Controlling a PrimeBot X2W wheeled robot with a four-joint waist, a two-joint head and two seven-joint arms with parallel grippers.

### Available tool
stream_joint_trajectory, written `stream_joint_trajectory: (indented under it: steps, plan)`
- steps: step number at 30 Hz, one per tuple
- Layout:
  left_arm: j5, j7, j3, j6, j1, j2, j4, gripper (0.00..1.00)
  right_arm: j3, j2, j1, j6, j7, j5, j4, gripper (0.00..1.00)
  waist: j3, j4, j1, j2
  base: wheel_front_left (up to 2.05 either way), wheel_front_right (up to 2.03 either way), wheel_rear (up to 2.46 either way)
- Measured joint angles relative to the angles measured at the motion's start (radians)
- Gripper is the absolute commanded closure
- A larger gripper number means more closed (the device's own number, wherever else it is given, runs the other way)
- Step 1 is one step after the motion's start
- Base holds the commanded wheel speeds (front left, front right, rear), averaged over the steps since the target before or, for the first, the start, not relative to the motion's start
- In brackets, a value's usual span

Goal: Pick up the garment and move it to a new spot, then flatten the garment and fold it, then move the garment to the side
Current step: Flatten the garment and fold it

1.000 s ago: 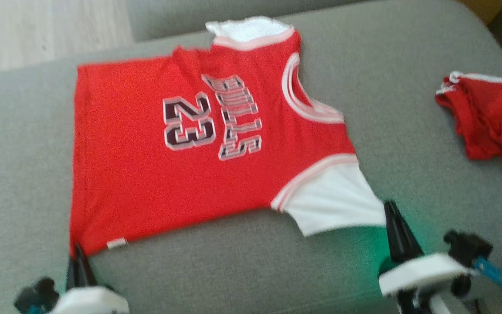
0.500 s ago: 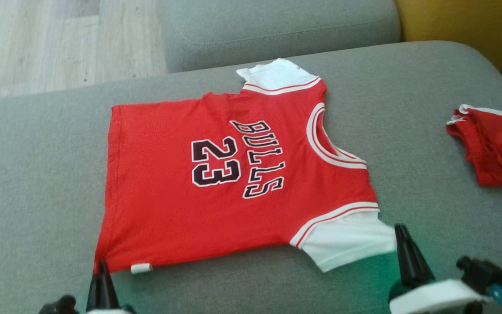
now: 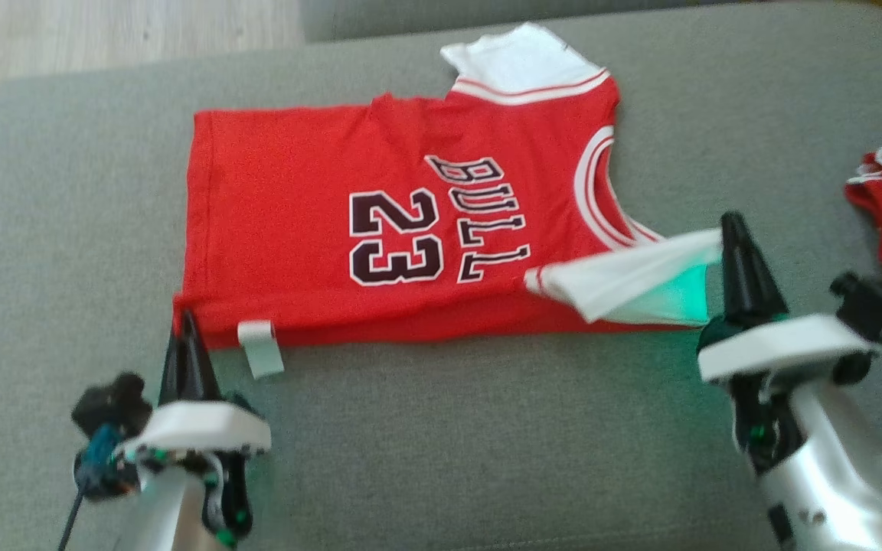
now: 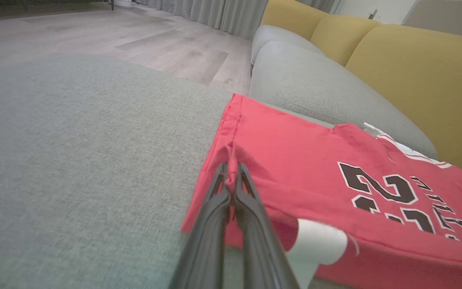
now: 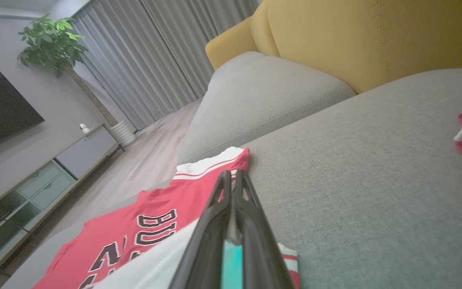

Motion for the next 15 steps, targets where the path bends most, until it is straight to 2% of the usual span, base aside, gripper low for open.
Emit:
stream_joint_trajectory:
  steps: [12,13,14,15]
  plan:
    - [0.006,0.000,-0.045,0.050,-0.198,-0.002,0.134,1.00,-0.013,0.007,-0.221,0.000,0.000,-0.021,0.205,1.00,0.091,0.015,-0.0001,0.0000,0.00,0.00,0.00]
    - [0.005,0.000,-0.047,0.059,-0.207,-0.003,0.144,0.86,-0.014,0.015,-0.234,0.000,0.000,-0.025,0.216,0.59,0.094,0.015,-0.0001,0.0000,0.00,0.00,0.00]
    - [0.004,0.000,-0.046,0.071,-0.214,-0.003,0.149,0.51,-0.018,0.024,-0.244,0.000,0.000,-0.030,0.221,0.00,0.097,0.014,-0.0001,0.0000,0.00,0.00,0.00]
    - [0.005,0.000,-0.044,0.083,-0.219,-0.004,0.148,0.00,-0.024,0.030,-0.254,0.000,0.000,-0.040,0.225,0.00,0.098,0.012,-0.0001,0.0000,0.00,0.00,0.00]
